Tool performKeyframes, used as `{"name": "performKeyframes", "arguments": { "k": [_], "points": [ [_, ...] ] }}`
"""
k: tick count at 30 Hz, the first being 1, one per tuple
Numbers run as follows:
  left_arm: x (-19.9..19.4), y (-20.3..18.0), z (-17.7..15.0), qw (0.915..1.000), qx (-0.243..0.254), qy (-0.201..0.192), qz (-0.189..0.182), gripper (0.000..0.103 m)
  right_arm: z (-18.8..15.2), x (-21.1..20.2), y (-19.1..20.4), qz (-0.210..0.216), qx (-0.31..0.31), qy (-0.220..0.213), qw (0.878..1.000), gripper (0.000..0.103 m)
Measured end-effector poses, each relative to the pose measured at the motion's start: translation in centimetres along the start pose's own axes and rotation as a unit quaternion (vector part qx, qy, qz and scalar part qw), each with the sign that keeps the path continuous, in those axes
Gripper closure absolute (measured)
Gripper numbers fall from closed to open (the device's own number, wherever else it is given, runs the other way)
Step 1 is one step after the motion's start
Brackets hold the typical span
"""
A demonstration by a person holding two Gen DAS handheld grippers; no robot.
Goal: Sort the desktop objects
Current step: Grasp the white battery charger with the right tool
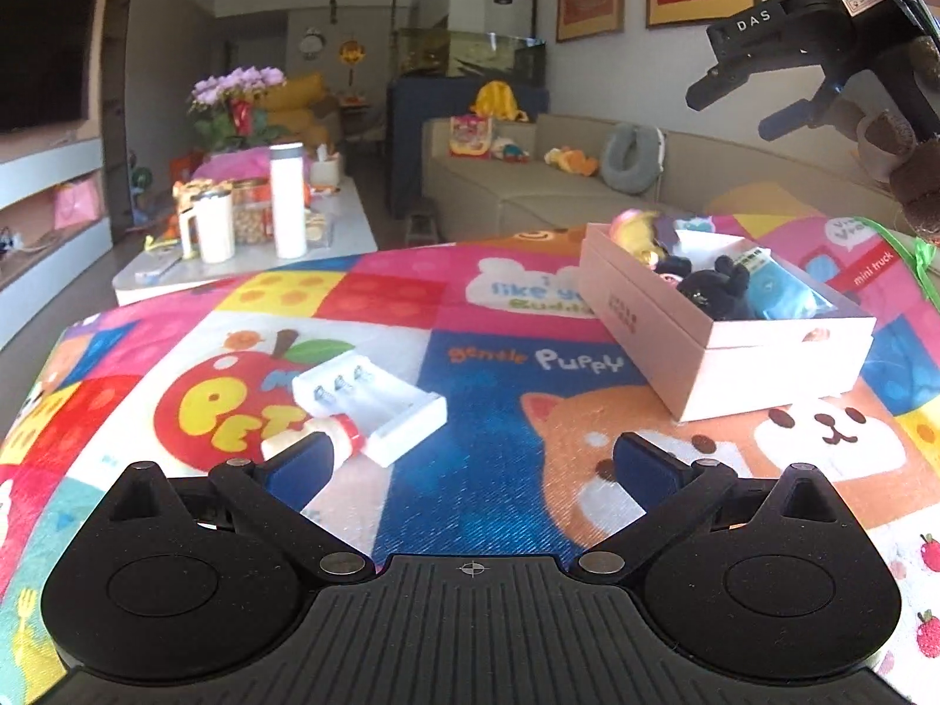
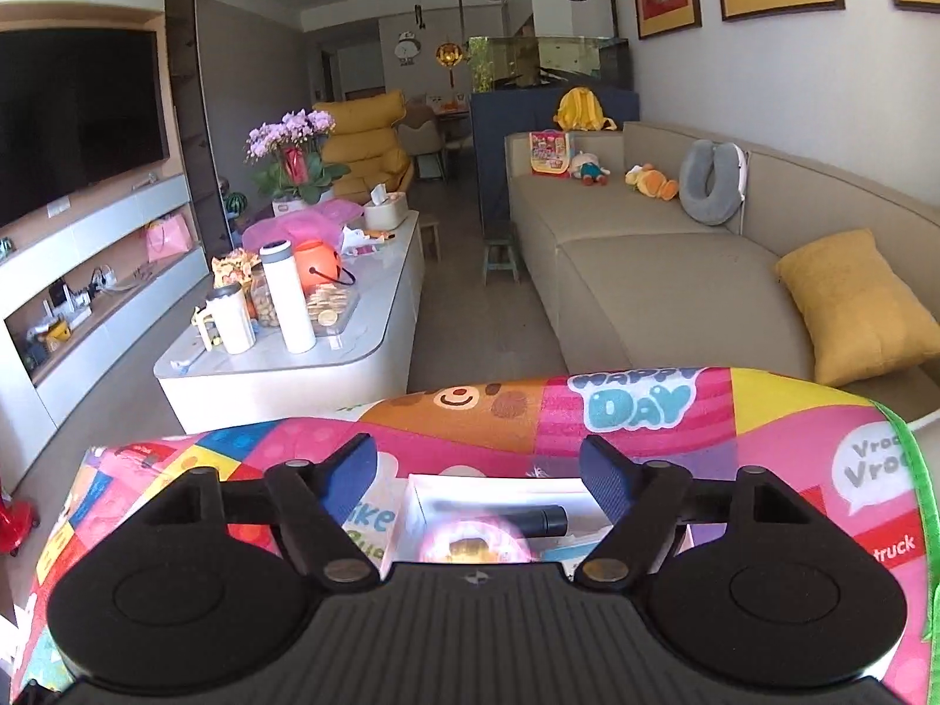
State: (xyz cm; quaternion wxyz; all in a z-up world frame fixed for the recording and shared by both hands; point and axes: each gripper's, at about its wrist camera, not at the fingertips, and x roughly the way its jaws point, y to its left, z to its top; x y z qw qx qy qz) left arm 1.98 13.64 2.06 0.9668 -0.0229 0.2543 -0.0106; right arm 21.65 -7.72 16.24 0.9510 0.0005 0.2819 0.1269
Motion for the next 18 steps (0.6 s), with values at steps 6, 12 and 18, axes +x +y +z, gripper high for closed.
{"name": "performKeyframes", "arguments": {
  "k": [6, 12, 18],
  "points": [
    [-0.7, 1.7, -0.7, 0.9996, -0.007, 0.003, 0.027, 0.000, -0.9, 0.8, 2.8, -0.008, -0.030, 0.026, 0.999, 0.023],
    [-1.3, 3.6, -1.3, 0.9977, -0.021, 0.020, 0.061, 0.000, -3.9, 2.2, 9.3, 0.041, -0.089, 0.061, 0.993, 0.018],
    [-2.3, 4.7, -2.0, 0.9971, -0.028, 0.036, 0.060, 0.000, -9.8, 5.4, 18.0, 0.107, -0.170, 0.122, 0.972, 0.038]
  ]
}}
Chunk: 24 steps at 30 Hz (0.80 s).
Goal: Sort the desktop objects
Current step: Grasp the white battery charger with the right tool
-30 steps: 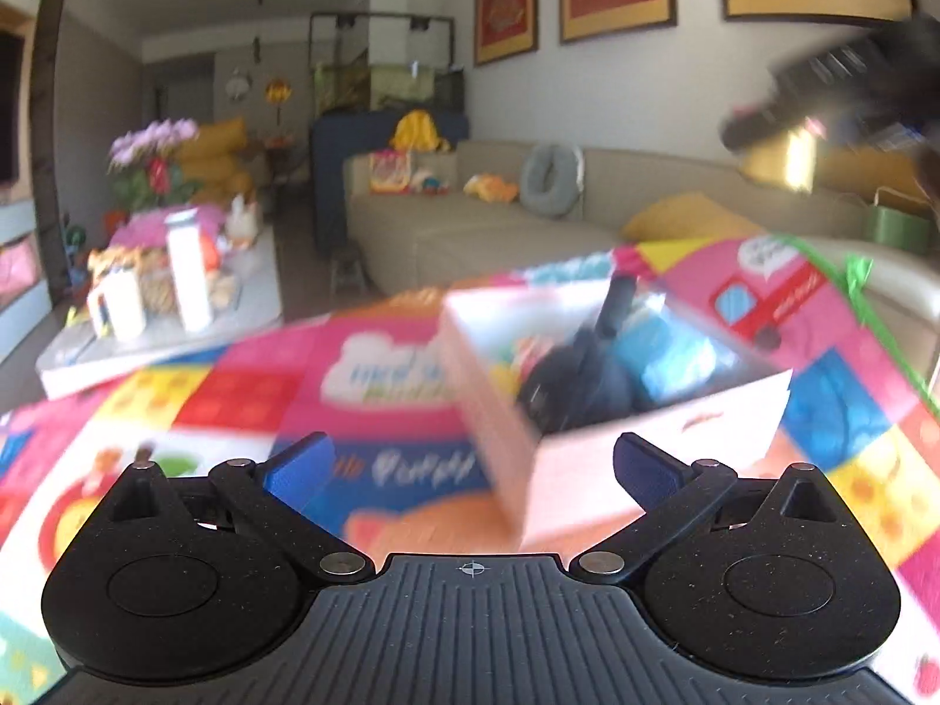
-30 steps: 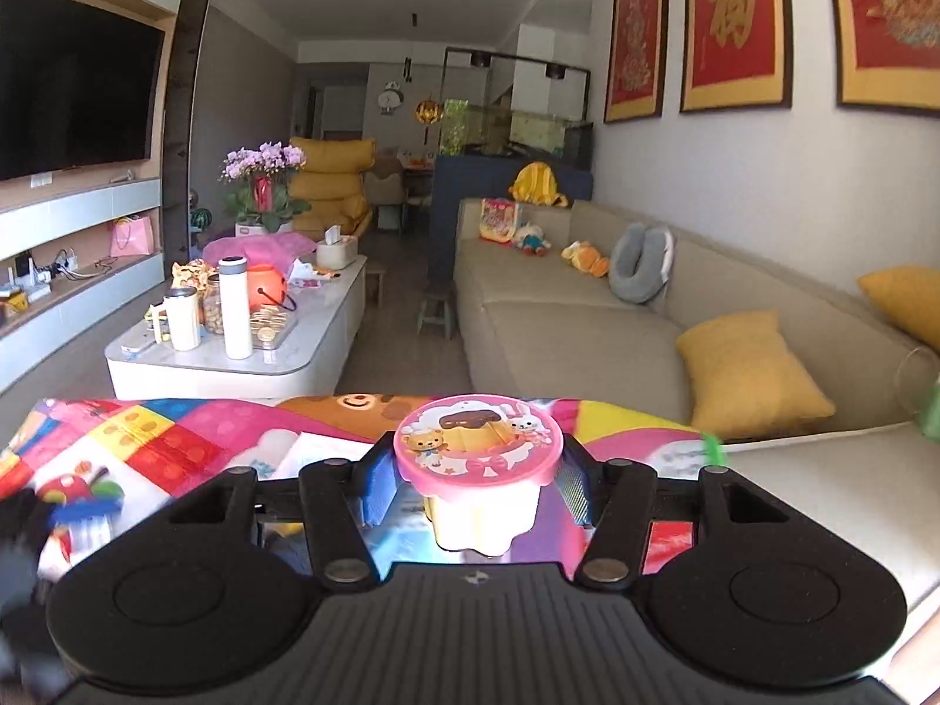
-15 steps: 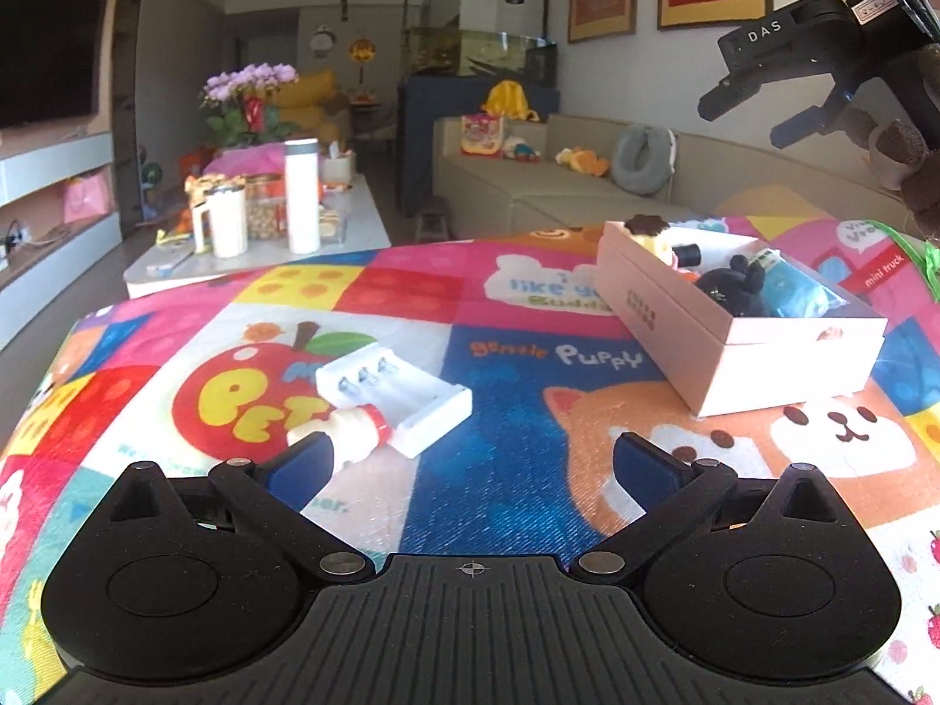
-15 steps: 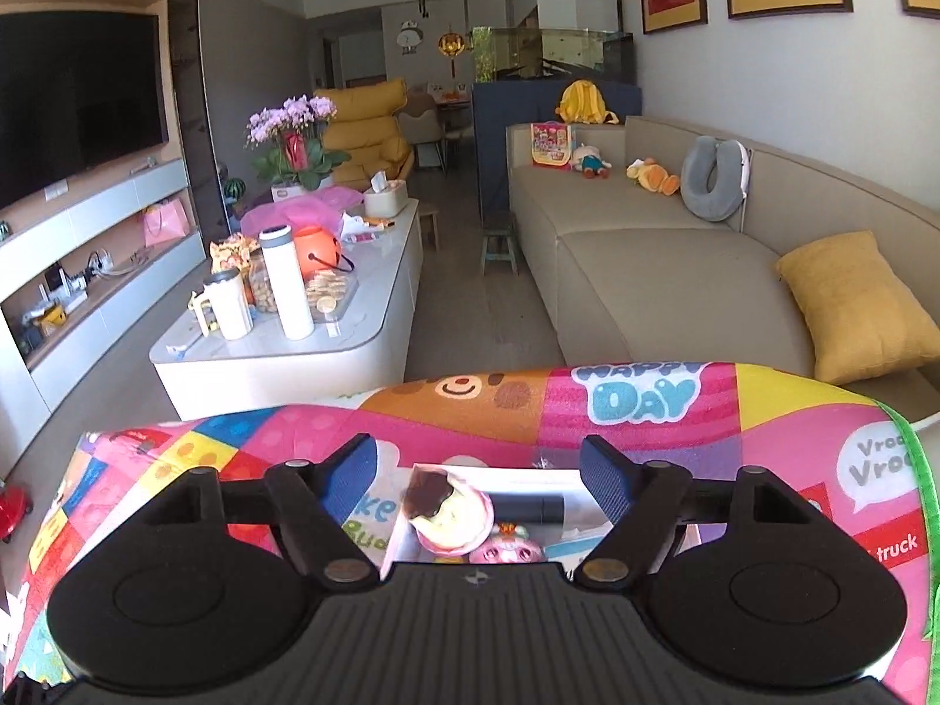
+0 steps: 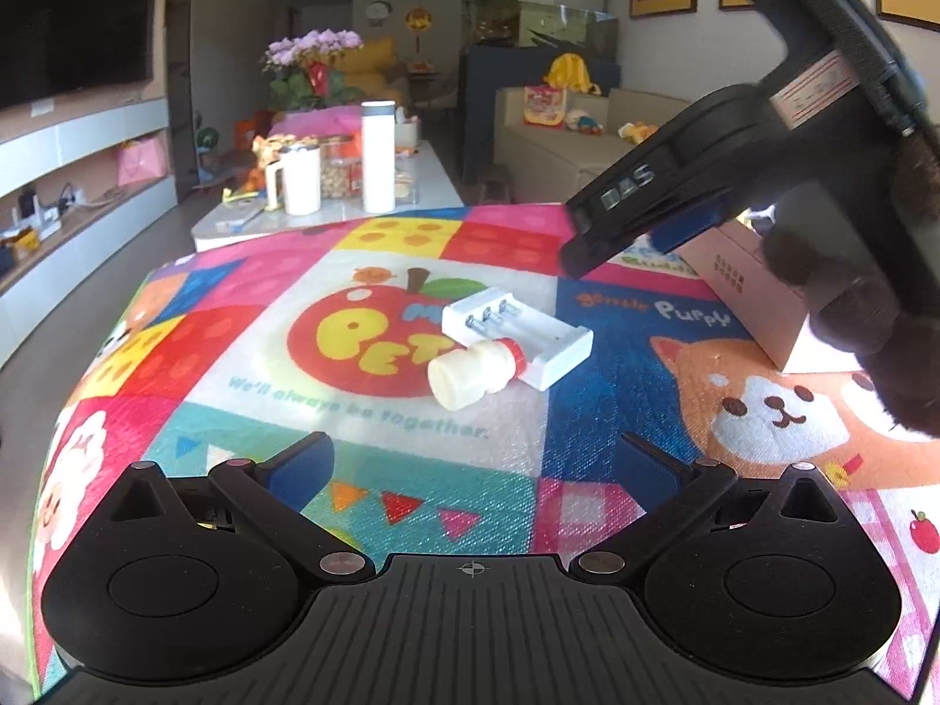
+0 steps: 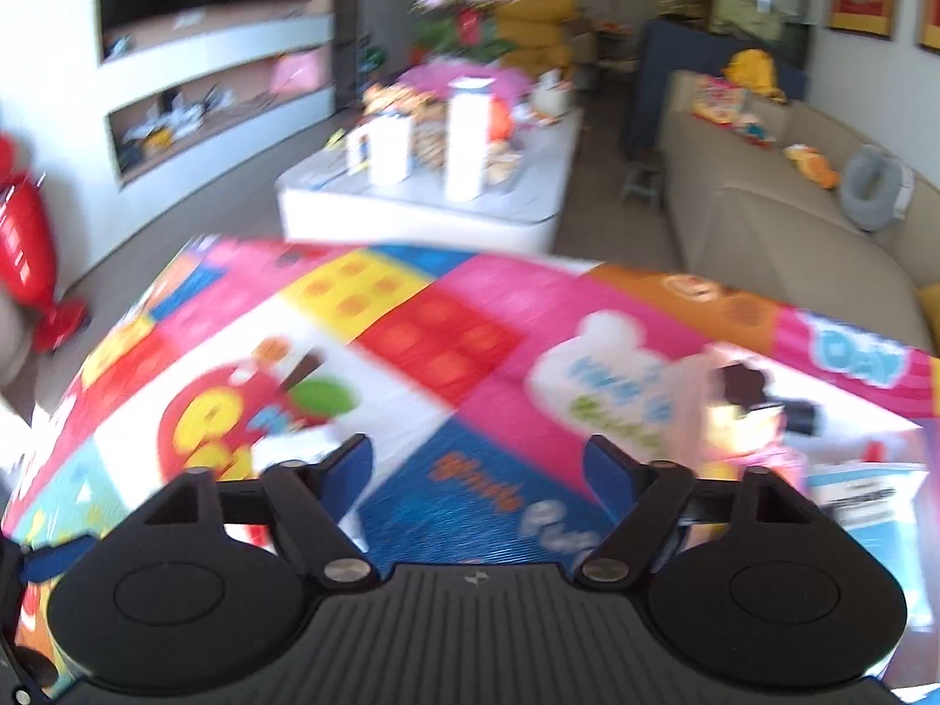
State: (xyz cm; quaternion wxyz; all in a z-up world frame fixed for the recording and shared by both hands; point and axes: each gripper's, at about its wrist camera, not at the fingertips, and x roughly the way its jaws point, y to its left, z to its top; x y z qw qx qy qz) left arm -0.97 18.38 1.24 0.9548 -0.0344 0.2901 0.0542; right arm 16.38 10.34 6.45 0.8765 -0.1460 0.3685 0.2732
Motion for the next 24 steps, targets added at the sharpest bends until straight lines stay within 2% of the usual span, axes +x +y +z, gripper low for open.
{"name": "performKeyframes", "arguments": {
  "k": [4, 6, 8, 11, 14, 18, 24],
  "points": [
    [0.1, 0.1, 0.0, 1.0000, -0.006, 0.005, 0.000, 0.000, 0.6, 2.8, 3.3, 0.020, 0.008, 0.010, 1.000, 0.038],
    [0.2, 0.1, 0.0, 0.9999, -0.008, 0.008, 0.006, 0.000, 1.2, 4.3, 4.4, 0.019, -0.003, 0.015, 1.000, 0.024],
    [0.1, 0.2, 0.0, 0.9998, -0.013, 0.010, 0.008, 0.000, 1.3, 5.5, 4.9, 0.029, -0.015, 0.036, 0.999, 0.025],
    [0.0, 0.0, -0.1, 0.9999, -0.010, 0.008, 0.010, 0.000, 0.2, 5.5, 4.8, 0.034, -0.033, 0.054, 0.997, 0.054],
    [-0.2, -0.5, -0.1, 0.9999, 0.000, 0.010, 0.009, 0.000, -1.7, 3.7, 3.8, 0.023, -0.047, 0.048, 0.997, 0.055],
    [-0.5, -1.6, -0.4, 0.9998, 0.012, 0.014, -0.011, 0.000, -5.6, -0.4, 1.9, 0.001, -0.066, 0.045, 0.997, 0.055],
    [-0.4, -3.3, -0.4, 0.9986, 0.035, 0.010, -0.037, 0.000, -11.9, -6.8, -1.8, -0.018, -0.054, 0.045, 0.997, 0.055]
  ]
}}
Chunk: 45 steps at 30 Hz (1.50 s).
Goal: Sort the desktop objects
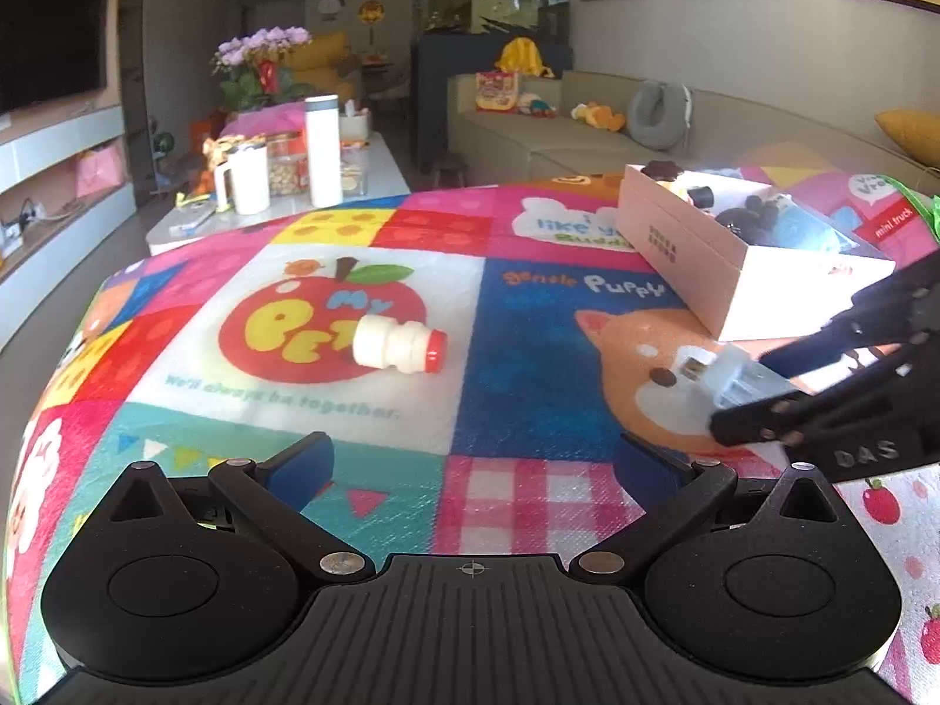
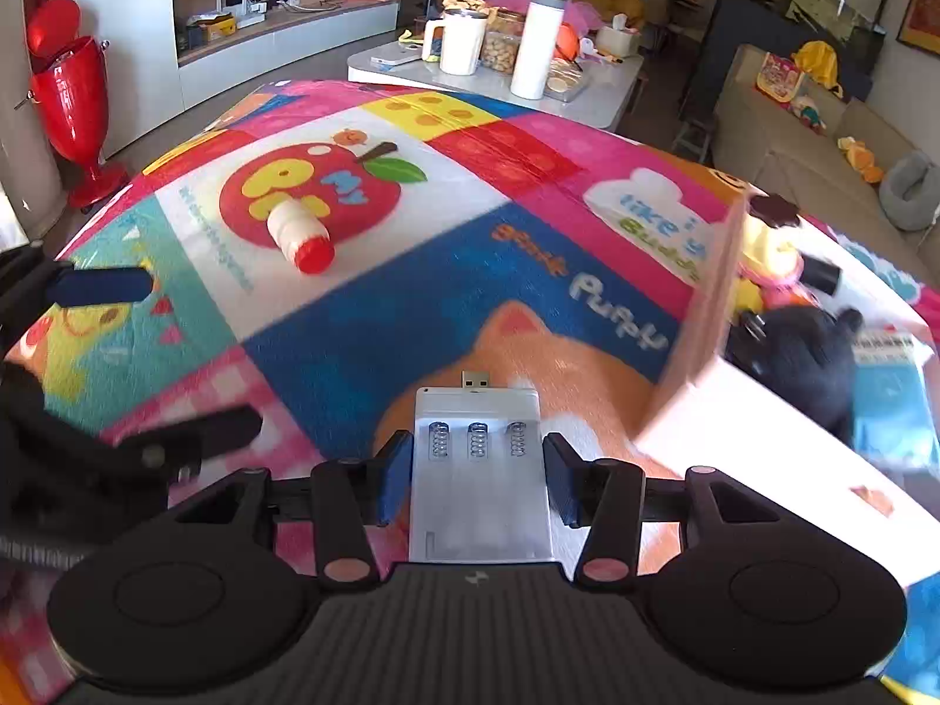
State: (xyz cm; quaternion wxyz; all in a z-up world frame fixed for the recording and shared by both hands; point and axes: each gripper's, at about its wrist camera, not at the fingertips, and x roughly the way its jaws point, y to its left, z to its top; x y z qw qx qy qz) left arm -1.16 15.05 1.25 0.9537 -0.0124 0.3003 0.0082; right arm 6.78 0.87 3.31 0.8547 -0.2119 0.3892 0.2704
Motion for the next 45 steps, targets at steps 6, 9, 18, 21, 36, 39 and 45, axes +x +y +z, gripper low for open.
{"name": "performKeyframes", "arguments": {
  "k": [6, 9, 18, 21, 36, 39, 45],
  "points": [
    [1.7, 0.3, 1.7, 0.9989, 0.011, -0.043, 0.013, 0.000, -5.3, -3.6, -2.6, -0.046, 0.000, -0.018, 0.999, 0.055],
    [3.4, 1.2, 2.7, 0.9987, 0.011, -0.036, 0.036, 0.000, -6.8, -5.0, -3.8, -0.062, 0.022, -0.036, 0.997, 0.045],
    [6.4, 1.9, 3.8, 0.9990, 0.016, 0.010, 0.040, 0.032, -11.3, -6.6, -5.1, -0.047, 0.078, -0.057, 0.994, 0.021],
    [6.4, 1.6, 3.7, 0.9984, 0.019, 0.010, 0.053, 0.047, -12.2, -6.4, -5.1, -0.059, 0.078, -0.063, 0.993, 0.015],
    [2.3, -8.7, 1.3, 0.9924, 0.074, 0.014, -0.097, 0.053, -13.1, -5.4, -10.2, -0.137, 0.172, -0.054, 0.974, 0.003],
    [2.1, -9.6, 0.6, 0.9914, 0.071, 0.022, -0.108, 0.037, -13.1, -5.0, -10.3, -0.138, 0.179, -0.050, 0.973, 0.000],
    [2.3, -10.0, 0.3, 0.9955, 0.069, 0.030, -0.058, 0.017, -13.3, -4.6, -11.6, -0.105, 0.218, -0.042, 0.970, 0.000]
  ]
}}
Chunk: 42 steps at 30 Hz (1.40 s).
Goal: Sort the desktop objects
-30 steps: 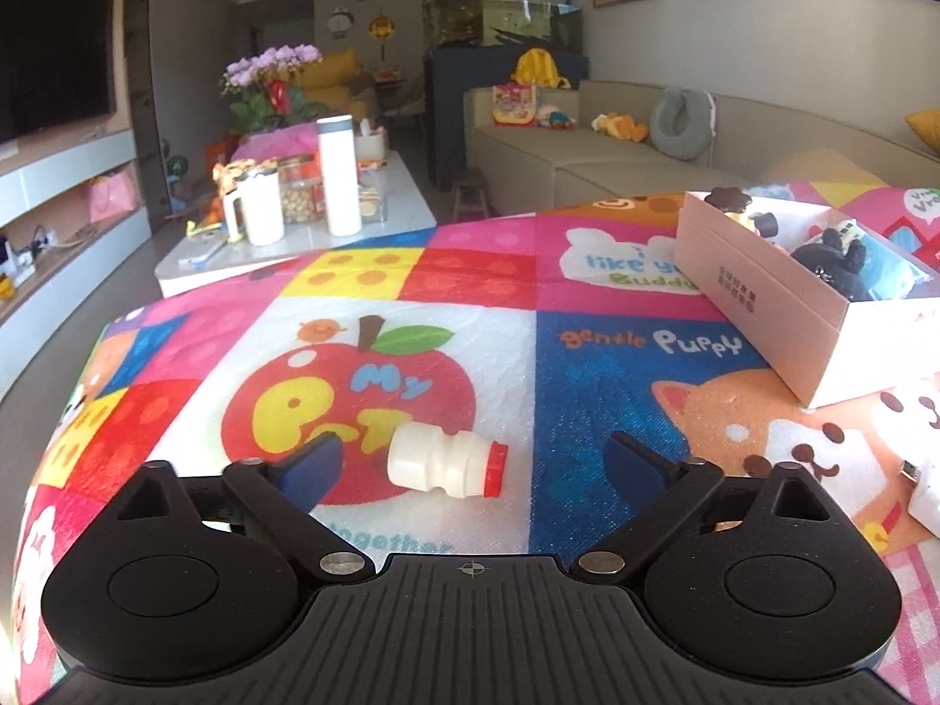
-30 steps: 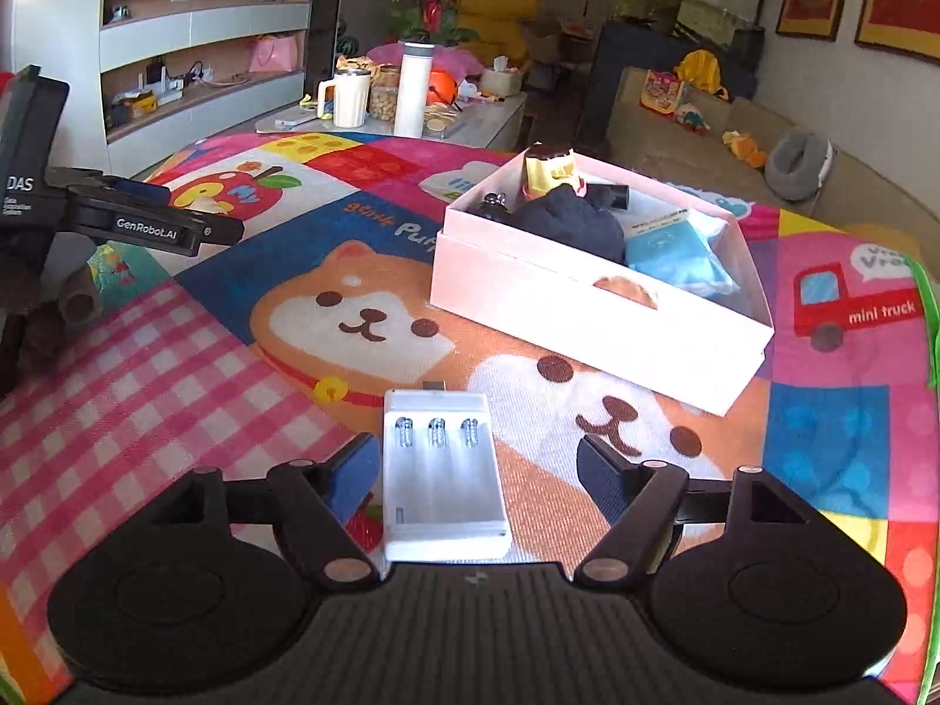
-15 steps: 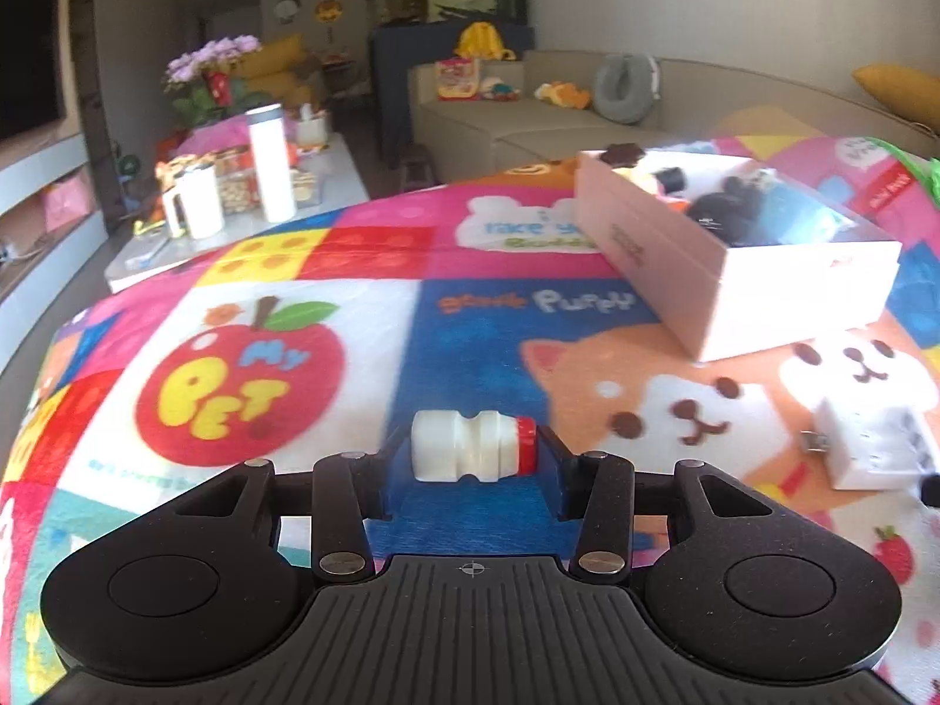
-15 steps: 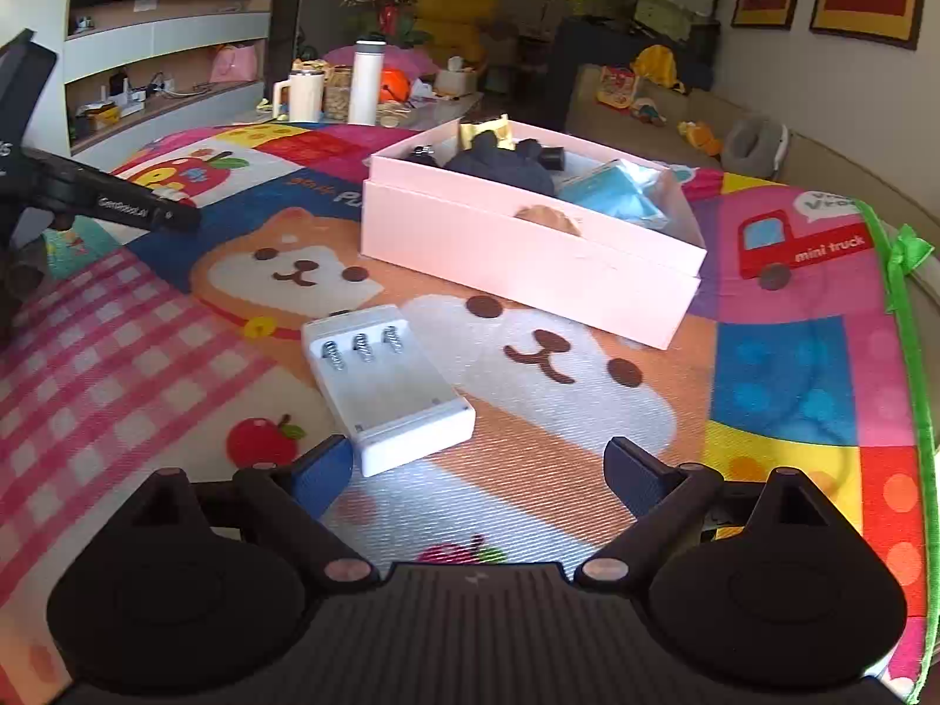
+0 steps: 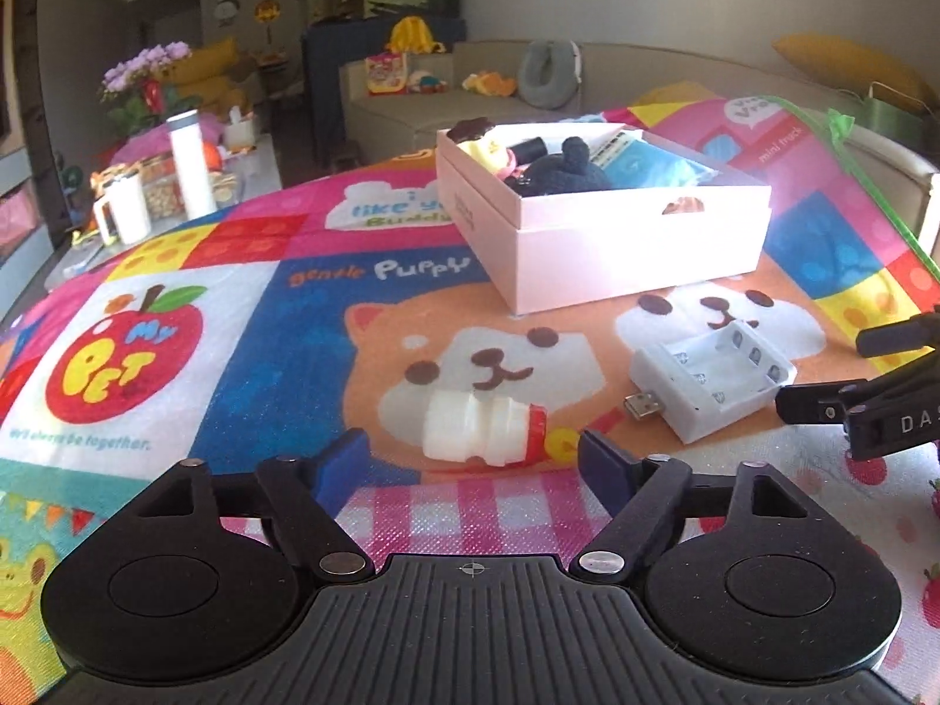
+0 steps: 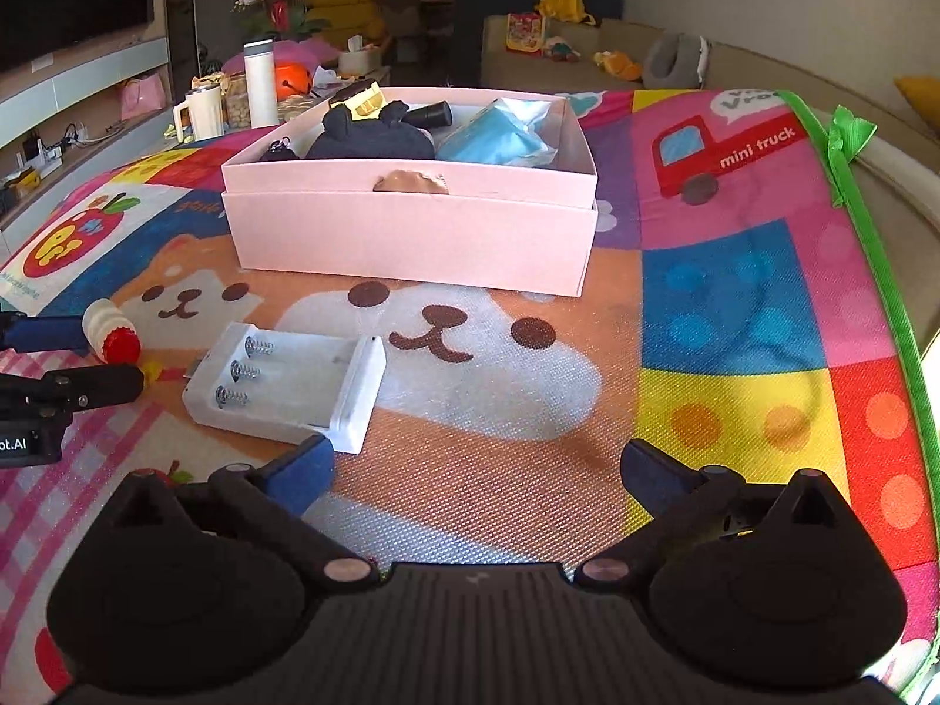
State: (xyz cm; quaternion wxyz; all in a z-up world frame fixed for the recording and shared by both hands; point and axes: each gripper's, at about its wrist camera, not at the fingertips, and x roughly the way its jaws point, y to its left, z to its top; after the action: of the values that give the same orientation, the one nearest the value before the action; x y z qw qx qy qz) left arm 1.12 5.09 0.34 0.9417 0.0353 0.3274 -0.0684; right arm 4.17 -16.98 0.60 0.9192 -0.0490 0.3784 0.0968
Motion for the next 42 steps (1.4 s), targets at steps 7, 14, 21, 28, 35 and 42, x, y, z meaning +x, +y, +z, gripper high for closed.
{"name": "performKeyframes", "arguments": {
  "k": [7, 14, 21, 28, 35, 42],
  "points": [
    [-0.1, -0.4, -0.1, 0.9994, 0.005, -0.003, 0.034, 0.007, -0.1, 0.0, 0.2, 0.000, 0.000, -0.001, 1.000, 0.000],
    [-1.6, -0.4, -0.4, 0.9983, 0.013, -0.052, 0.022, 0.006, -0.1, 0.0, 0.2, 0.000, 0.000, -0.002, 1.000, 0.000],
    [-2.3, -2.4, -0.4, 0.9932, 0.085, -0.072, 0.033, 0.034, -0.2, 0.0, 0.1, 0.000, 0.001, -0.003, 1.000, 0.000],
    [-1.4, -2.6, -0.2, 0.9937, 0.093, -0.059, 0.023, 0.048, -0.2, 0.0, 0.1, 0.000, 0.001, -0.003, 1.000, 0.000],
    [-1.1, -0.9, 0.6, 0.9975, 0.046, -0.051, 0.019, 0.058, -0.2, 0.0, 0.1, 0.000, 0.001, -0.003, 1.000, 0.000],
    [-0.5, 1.2, 0.5, 0.9987, 0.008, -0.030, 0.041, 0.062, 0.1, -0.3, 0.7, -0.003, -0.005, 0.000, 1.000, 0.000]
  ]
}}
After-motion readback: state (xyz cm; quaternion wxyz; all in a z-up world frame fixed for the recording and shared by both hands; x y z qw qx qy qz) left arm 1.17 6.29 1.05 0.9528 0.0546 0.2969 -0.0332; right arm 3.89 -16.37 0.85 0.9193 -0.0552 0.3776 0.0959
